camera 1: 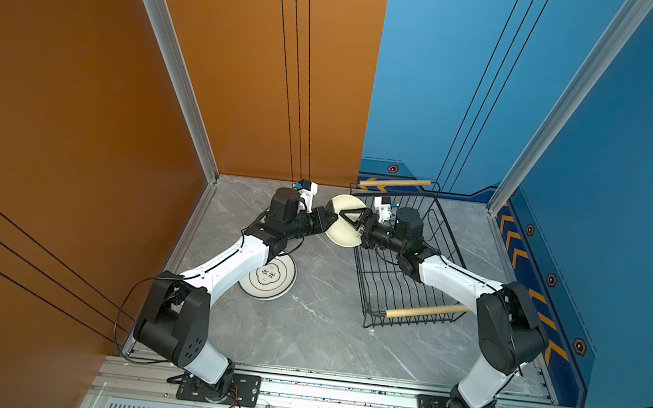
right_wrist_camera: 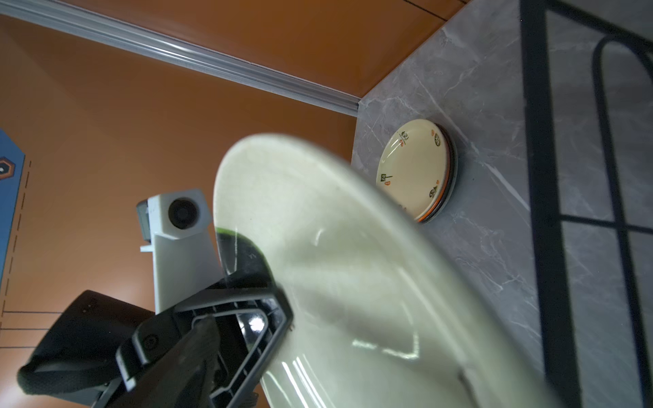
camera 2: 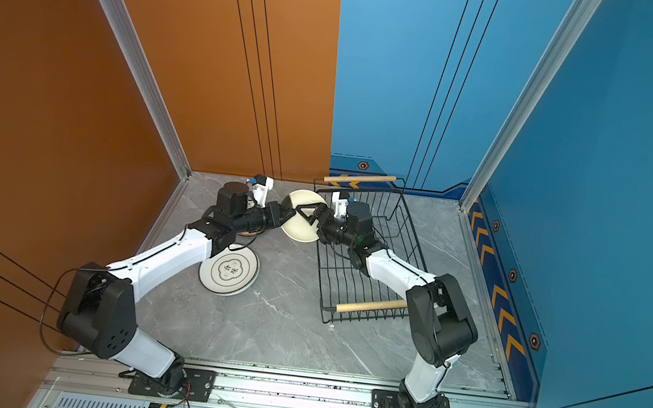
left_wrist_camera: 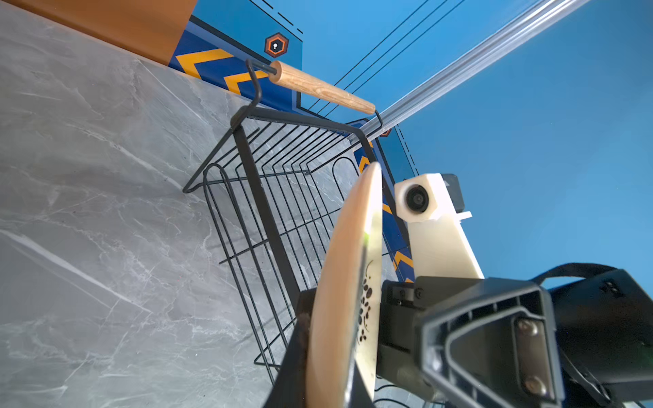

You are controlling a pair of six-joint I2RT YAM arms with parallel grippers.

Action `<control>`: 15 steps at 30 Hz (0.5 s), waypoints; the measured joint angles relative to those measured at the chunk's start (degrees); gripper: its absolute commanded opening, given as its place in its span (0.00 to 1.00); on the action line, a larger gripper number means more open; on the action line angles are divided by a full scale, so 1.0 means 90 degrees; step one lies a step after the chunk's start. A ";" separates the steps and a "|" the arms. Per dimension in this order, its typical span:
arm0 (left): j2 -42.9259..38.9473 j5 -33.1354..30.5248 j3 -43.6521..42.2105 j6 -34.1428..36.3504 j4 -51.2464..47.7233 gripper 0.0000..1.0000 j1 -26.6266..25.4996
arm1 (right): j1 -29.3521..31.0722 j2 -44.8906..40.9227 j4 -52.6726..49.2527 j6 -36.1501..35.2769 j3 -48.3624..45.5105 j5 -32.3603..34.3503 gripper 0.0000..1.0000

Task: Unload the plates from the dish rack
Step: 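Carry the cream plate to the plate stack with the left gripper while the right withdraws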

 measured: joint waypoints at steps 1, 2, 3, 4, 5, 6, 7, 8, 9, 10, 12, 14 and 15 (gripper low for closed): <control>-0.0019 0.0019 -0.0010 0.0027 -0.0068 0.00 0.0039 | -0.0019 -0.0010 -0.0061 -0.0051 0.0034 0.0015 1.00; -0.0053 0.0032 -0.0017 0.0056 -0.0148 0.00 0.0087 | -0.0041 -0.0029 -0.0185 -0.0131 0.0078 0.0032 1.00; -0.0095 0.0034 -0.0022 0.0083 -0.0228 0.00 0.0143 | -0.0068 -0.0056 -0.0328 -0.0221 0.0114 0.0051 1.00; -0.0155 0.0041 -0.0022 0.0109 -0.0318 0.00 0.0216 | -0.0109 -0.0109 -0.0568 -0.0359 0.0163 0.0100 1.00; -0.0214 0.0049 -0.0024 0.0129 -0.0379 0.00 0.0284 | -0.0138 -0.0163 -0.0806 -0.0498 0.0216 0.0175 1.00; -0.0296 0.0053 -0.0024 0.0146 -0.0471 0.00 0.0389 | -0.0182 -0.0231 -0.1183 -0.0712 0.0311 0.0265 1.00; -0.0381 0.0051 -0.0022 0.0177 -0.0573 0.00 0.0495 | -0.0216 -0.0294 -0.1617 -0.0962 0.0444 0.0403 1.00; -0.0457 0.0046 -0.0019 0.0211 -0.0682 0.00 0.0597 | -0.0243 -0.0335 -0.2033 -0.1183 0.0602 0.0546 1.00; -0.0539 0.0027 -0.0015 0.0257 -0.0828 0.00 0.0724 | -0.0262 -0.0381 -0.2606 -0.1520 0.0860 0.0794 1.00; -0.0605 -0.0017 -0.0002 0.0301 -0.1008 0.00 0.0857 | -0.0267 -0.0413 -0.3130 -0.1843 0.1117 0.1049 1.00; -0.0675 -0.0131 0.0056 0.0381 -0.1360 0.00 0.1127 | -0.0243 -0.0498 -0.4095 -0.2489 0.1625 0.1690 1.00; -0.0695 -0.0321 0.0134 0.0471 -0.1724 0.00 0.1396 | -0.0163 -0.0610 -0.4979 -0.3135 0.2062 0.2455 1.00; -0.0695 -0.0437 0.0170 0.0505 -0.1921 0.00 0.1532 | -0.0104 -0.0687 -0.5379 -0.3461 0.2242 0.2900 1.00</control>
